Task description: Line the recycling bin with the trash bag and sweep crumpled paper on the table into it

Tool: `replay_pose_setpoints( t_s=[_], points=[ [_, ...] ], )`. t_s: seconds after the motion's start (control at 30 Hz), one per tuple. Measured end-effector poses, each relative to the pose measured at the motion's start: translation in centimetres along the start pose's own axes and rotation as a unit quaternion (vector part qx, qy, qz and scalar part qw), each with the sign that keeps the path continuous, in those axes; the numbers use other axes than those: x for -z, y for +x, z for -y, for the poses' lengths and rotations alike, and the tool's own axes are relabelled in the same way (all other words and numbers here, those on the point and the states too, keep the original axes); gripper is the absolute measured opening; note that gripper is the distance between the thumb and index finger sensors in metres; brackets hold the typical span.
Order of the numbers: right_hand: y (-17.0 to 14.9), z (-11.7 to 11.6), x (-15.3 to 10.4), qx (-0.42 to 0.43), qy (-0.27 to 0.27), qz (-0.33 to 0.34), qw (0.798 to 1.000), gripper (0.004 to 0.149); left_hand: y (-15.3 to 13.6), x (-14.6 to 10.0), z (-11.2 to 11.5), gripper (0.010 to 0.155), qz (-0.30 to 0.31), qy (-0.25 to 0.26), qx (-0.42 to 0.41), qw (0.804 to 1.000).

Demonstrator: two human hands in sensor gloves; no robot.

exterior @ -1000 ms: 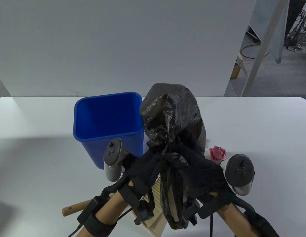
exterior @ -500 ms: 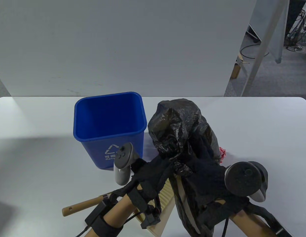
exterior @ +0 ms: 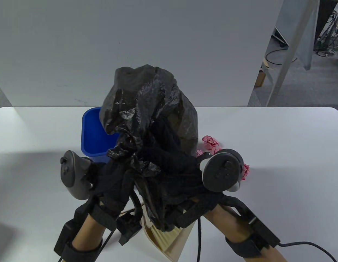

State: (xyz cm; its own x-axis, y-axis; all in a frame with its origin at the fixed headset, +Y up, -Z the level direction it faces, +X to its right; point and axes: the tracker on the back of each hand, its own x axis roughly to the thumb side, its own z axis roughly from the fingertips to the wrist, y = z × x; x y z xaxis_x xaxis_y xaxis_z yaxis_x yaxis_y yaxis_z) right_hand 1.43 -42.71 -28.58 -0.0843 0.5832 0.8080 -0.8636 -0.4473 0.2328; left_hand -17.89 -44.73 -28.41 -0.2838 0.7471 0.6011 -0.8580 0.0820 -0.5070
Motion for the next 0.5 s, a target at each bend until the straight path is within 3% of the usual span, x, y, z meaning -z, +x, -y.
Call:
replay_pose_setpoints(
  t_s=[0.27, 0.5],
  points=[
    [-1.8, -3.4, 3.9, 0.093, 0.0, 0.022, 0.995, 0.041, 2.5, -0.4, -3.8, 0.063, -0.011, 0.043, 0.067, 0.997],
    [-6.0, -5.0, 4.9, 0.134, -0.019, -0.023, 0.99, 0.041, -0.5, 0.1, -6.7, 0.063, -0.067, 0.051, 0.034, 0.996]
  ],
)
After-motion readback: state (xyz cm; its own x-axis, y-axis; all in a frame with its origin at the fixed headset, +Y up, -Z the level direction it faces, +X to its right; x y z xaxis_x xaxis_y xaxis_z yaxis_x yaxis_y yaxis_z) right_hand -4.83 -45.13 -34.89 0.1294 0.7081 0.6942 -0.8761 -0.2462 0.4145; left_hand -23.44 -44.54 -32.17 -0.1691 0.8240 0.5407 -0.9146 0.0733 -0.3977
